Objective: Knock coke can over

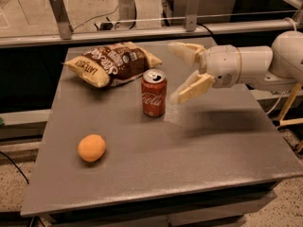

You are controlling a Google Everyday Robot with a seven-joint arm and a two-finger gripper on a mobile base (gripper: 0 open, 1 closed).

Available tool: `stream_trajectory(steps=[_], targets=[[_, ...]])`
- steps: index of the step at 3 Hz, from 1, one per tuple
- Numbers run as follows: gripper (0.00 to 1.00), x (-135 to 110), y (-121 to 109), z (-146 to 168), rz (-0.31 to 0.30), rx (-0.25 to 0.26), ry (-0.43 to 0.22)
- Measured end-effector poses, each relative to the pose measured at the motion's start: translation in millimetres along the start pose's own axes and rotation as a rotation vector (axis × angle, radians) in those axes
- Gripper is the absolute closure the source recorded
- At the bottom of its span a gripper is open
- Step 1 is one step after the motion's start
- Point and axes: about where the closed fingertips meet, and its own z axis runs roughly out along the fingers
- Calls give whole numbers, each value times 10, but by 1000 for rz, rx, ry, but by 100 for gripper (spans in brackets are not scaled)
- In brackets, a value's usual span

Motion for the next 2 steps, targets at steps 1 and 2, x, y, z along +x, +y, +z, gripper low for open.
stream_trajectory(steps=[1,2], targets=[[0,73,84,167,17,-26,-11],[0,211,116,287,42,-28,-1]])
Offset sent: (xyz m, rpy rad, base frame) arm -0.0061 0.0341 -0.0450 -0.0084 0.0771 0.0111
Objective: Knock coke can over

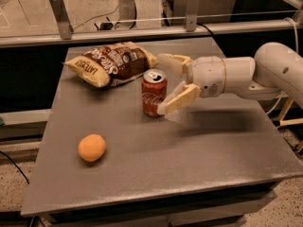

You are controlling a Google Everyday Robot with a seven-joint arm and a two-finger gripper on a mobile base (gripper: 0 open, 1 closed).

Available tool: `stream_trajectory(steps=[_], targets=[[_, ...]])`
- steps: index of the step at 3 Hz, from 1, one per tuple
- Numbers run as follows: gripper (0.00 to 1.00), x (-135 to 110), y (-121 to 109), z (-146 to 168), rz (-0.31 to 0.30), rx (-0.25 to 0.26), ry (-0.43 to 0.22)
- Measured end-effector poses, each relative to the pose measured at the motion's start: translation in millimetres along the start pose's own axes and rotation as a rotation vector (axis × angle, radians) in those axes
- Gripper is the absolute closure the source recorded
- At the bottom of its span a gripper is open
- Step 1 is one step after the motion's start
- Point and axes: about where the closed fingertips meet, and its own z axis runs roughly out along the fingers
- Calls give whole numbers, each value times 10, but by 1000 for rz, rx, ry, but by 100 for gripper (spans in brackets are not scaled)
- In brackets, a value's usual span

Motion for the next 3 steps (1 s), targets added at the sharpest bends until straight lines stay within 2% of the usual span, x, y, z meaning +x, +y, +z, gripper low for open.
stream_trajectory(steps=[1,2,3], targets=[[0,118,2,70,26,7,8],[13,157,-53,116,73,42,15],[36,161,-100,122,110,70,14]])
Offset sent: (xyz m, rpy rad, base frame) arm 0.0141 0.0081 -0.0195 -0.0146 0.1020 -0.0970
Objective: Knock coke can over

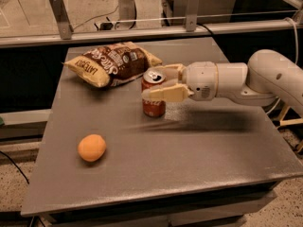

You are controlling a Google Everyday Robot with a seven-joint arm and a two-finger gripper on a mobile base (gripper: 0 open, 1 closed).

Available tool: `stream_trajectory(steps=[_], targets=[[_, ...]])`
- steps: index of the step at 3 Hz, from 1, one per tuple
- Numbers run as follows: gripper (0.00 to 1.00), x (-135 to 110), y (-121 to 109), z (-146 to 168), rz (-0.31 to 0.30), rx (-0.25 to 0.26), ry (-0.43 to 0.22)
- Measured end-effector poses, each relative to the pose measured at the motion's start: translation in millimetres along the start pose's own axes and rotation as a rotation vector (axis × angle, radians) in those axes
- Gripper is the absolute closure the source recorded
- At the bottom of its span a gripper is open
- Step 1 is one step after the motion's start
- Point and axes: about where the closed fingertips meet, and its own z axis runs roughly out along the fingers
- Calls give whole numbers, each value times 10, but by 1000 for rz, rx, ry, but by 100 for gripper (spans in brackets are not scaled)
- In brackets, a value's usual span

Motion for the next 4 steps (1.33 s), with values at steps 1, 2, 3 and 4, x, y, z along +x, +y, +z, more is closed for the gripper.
stream_trajectory(steps=[1,2,3,4], targets=[[60,12,-20,-8,30,17,-25],[83,0,-35,-31,46,28,-40],[100,-146,-105,-132,26,26,25],[100,-441,-218,-276,-80,1,213]])
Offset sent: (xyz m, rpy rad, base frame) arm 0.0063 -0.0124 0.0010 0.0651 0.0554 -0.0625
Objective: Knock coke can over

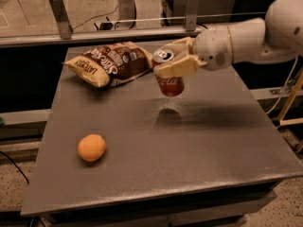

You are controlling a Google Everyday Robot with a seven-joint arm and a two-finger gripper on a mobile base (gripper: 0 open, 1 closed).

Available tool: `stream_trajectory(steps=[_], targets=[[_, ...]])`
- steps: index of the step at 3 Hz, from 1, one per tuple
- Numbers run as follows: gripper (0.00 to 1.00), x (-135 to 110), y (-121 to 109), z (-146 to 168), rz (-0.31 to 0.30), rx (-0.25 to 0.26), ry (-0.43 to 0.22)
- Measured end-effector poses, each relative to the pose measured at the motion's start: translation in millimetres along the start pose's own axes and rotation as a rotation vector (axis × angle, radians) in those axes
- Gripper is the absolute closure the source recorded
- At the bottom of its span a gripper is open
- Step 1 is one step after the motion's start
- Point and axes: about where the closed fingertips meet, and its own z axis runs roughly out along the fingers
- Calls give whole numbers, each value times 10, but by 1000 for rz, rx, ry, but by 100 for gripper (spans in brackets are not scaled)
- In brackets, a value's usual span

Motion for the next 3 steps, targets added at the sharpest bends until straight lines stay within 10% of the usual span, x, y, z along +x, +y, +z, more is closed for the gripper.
stream_trajectory(steps=[1,2,3], targets=[[100,-248,101,-75,-226,-89,362],[100,-241,335,-1,-356,-171,612],[100,-1,511,12,-397,-141,896]])
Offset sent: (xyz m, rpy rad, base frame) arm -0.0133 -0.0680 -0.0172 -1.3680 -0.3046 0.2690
